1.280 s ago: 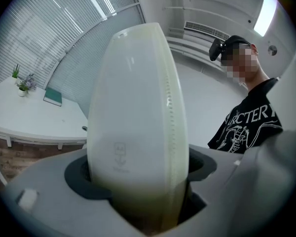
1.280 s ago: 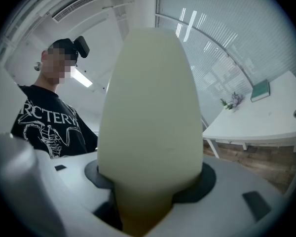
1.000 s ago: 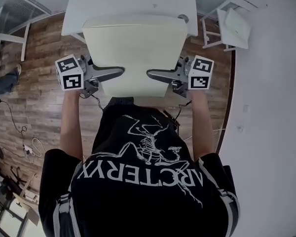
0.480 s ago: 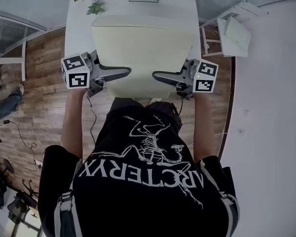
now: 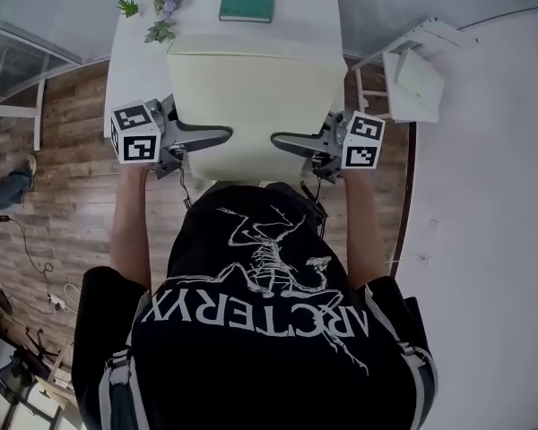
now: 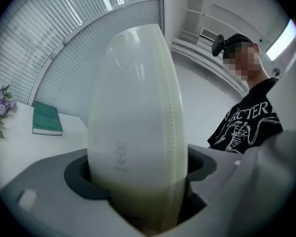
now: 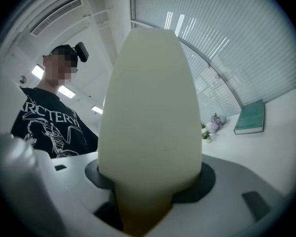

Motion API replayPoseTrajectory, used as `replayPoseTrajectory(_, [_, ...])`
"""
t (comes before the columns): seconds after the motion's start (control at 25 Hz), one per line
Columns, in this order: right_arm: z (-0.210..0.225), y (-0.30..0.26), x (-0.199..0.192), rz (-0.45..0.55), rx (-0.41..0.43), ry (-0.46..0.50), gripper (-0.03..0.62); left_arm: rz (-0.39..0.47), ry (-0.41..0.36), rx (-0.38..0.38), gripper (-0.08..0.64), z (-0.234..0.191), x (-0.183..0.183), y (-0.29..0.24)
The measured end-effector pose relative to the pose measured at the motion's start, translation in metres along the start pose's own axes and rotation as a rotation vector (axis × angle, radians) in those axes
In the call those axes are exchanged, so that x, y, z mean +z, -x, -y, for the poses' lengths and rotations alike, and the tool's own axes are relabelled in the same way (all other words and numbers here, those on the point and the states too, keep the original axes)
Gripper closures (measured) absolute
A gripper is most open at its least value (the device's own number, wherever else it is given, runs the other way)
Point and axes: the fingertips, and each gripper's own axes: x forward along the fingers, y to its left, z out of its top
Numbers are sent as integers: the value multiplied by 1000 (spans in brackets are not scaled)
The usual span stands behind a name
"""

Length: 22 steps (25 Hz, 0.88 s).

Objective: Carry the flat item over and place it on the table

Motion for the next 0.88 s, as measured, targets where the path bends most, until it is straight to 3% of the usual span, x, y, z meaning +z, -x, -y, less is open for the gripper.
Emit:
replayPoseTrajectory(0.2, [13, 29, -6, 67, 8, -60, 308, 26, -38, 61, 147, -9, 3, 0])
replayPoseTrajectory(0.36, [21, 45, -12, 56, -18, -73, 308, 10, -38, 91, 226, -17, -3, 4])
replayPoseTrajectory(0.48, [29, 57, -16, 39, -37, -75, 308, -5, -73, 122, 240, -23, -7, 1])
replayPoseTrajectory(0.64, [65, 95, -27, 56, -182, -130, 310, 78, -103, 224, 527, -39, 8, 22])
replayPoseTrajectory(0.76, [100, 107, -42, 97, -297, -250, 310, 61, -123, 249, 551, -37, 9, 22])
replayPoseTrajectory(0.88, [138, 99, -70, 158, -400, -449, 310, 47, -127, 236, 551, -34, 4, 13])
